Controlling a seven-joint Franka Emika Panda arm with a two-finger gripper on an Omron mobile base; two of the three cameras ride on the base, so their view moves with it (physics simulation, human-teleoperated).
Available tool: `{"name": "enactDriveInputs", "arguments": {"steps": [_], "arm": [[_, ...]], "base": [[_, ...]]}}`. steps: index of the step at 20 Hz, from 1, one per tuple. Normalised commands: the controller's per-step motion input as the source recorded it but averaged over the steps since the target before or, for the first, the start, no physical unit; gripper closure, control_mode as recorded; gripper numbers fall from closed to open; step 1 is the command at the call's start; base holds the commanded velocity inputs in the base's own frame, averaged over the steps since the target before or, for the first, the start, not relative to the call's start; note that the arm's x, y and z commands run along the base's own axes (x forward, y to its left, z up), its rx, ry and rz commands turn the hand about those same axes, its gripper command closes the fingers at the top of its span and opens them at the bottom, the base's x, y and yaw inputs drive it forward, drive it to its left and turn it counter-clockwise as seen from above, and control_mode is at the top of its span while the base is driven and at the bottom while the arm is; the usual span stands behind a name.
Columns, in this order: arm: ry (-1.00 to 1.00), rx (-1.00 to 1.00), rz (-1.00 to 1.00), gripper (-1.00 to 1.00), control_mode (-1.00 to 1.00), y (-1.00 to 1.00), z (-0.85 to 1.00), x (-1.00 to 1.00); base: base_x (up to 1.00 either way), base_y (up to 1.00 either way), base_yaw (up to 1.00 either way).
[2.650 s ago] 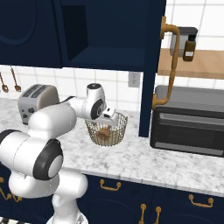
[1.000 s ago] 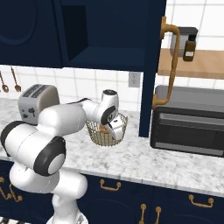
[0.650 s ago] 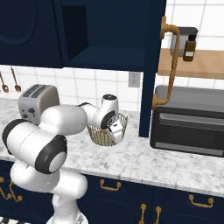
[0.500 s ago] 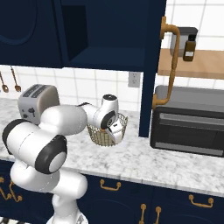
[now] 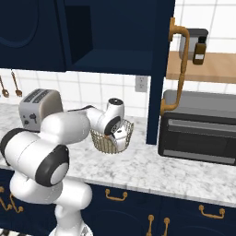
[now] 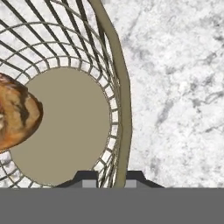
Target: Open the cabinet, pick up the bread from the cabinet and place it in the basket. Then move the basket to the dining counter.
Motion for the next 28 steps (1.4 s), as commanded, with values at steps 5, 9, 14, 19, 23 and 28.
{"name": "enactDriveInputs", "arguments": {"steps": [5, 9, 14, 19, 23, 28], "arm": [[-0.12, 0.08, -0.24, 1.0, -1.0, 0.49, 0.55, -0.24], [-0.13, 0.01, -0.23, 1.0, -1.0, 0.18, 0.68, -0.4], [-0.09, 0.05, -0.41, 1.0, -1.0, 0.06, 0.41, -0.37], [0.0, 0.02, -0.26, 1.0, -1.0, 0.14, 0.57, -0.42], [0.0, 0.0, 0.0, 1.0, -1.0, 0.15, 0.67, -0.51], [0.0, -0.01, 0.0, 1.0, -1.0, 0.0, 0.06, -0.54]], "base": [[0.0, 0.0, 0.0], [0.0, 0.0, 0.0], [0.0, 0.0, 0.0], [0.0, 0.0, 0.0], [0.0, 0.0, 0.0], [0.0, 0.0, 0.0]]}}
